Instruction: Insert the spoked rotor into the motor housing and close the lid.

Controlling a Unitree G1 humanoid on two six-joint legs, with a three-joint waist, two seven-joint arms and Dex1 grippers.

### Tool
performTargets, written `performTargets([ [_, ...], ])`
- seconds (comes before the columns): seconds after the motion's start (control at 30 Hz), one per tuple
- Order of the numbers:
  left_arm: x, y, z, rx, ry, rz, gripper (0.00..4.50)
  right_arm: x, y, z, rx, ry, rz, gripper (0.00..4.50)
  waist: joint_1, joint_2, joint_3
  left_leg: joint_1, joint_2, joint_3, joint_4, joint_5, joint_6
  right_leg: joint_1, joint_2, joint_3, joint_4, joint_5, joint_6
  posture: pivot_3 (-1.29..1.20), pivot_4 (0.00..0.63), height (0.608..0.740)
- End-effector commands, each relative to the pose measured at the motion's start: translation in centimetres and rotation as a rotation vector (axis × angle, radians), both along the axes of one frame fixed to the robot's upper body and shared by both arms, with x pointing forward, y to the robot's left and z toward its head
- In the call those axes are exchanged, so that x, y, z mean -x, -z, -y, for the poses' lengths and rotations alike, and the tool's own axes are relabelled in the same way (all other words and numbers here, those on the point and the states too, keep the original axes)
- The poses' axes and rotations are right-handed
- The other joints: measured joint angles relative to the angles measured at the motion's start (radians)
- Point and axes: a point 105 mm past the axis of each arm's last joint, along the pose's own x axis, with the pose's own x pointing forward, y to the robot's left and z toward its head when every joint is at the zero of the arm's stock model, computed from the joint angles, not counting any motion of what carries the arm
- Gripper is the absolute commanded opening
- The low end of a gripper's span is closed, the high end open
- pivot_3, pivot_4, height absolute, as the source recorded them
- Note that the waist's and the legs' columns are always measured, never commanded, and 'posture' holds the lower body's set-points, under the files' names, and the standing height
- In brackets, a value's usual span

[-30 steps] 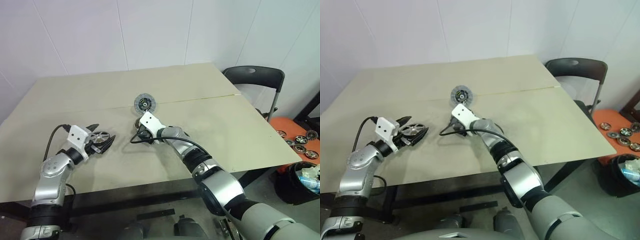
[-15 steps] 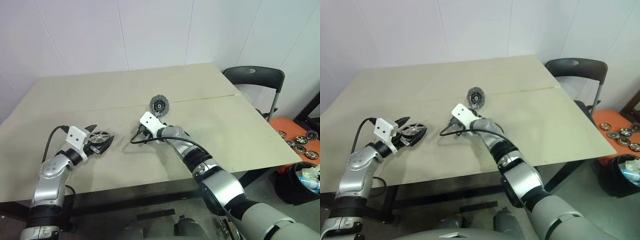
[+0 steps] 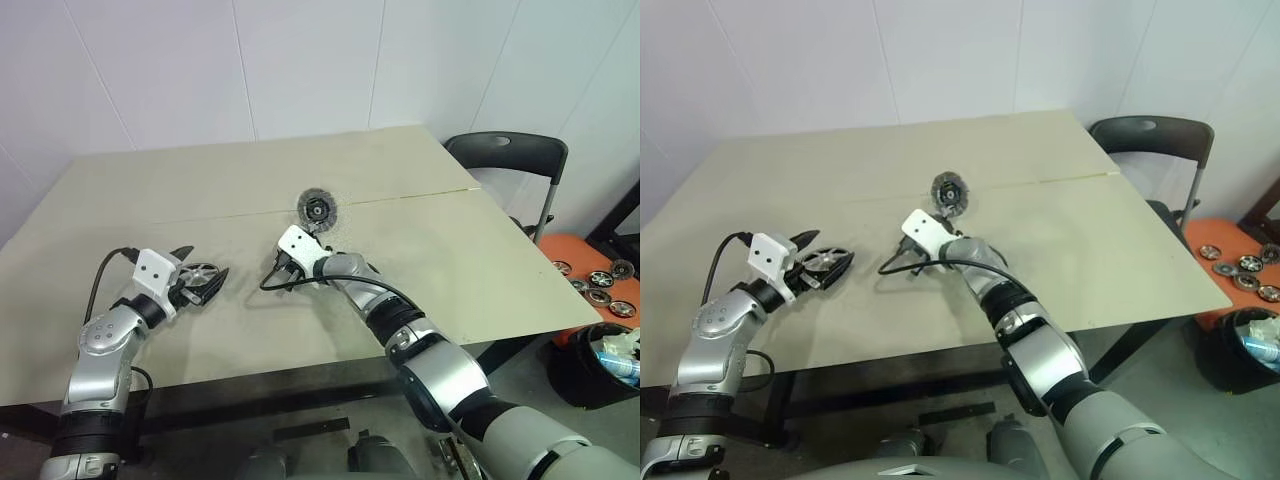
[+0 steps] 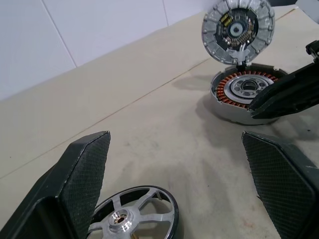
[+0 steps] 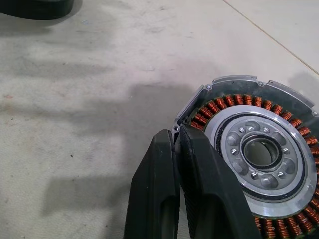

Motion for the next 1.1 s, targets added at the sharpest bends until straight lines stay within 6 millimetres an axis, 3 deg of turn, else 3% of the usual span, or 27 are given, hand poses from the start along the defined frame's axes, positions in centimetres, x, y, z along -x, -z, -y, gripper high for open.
performTargets([
  [0.03, -0.1, -1.6, -0.1, -0.019, -0.004, 0.05, 4.5, -0.3, -1.3, -0.6, -0.015, -0.009, 0.038, 0.02, 0.0, 0.0, 0.0, 0.0, 0.0, 0.0, 0.0, 0.0, 0.0, 0.0, 0.0, 0.0, 0.0, 0.0, 0.0, 0.0, 0.0, 0.74],
  [0.2, -0.1, -1.6, 0.2, -0.02, -0.006, 0.044, 4.5, 0.1, -1.5, -1.0, -0.052, -0.028, 0.013, 0.02, 0.0, 0.0, 0.0, 0.0, 0.0, 0.0, 0.0, 0.0, 0.0, 0.0, 0.0, 0.0, 0.0, 0.0, 0.0, 0.0, 0.0, 0.74],
  [0.67, -0.1, -1.6, 0.5, -0.019, -0.002, 0.035, 4.5, 3.1, -4.2, -2.5, -0.131, -0.284, -0.038, 0.02, 0.001, 0.0, 0.0, -0.001, 0.0, 0.0, 0.0, 0.0, 0.0, 0.0, 0.0, 0.0, 0.0, 0.0, 0.0, 0.0, 0.0, 0.74],
  [1.1, 0.0, -1.4, 0.2, -0.021, -0.007, 0.028, 4.5, 6.7, -1.7, 0.4, 0.005, -0.453, -0.142, 0.02, 0.003, -0.001, 0.0, -0.001, 0.0, 0.0, 0.0, 0.0, 0.0, 0.0, -0.001, 0.0, 0.0, 0.0, 0.0, 0.0, 0.0, 0.74],
])
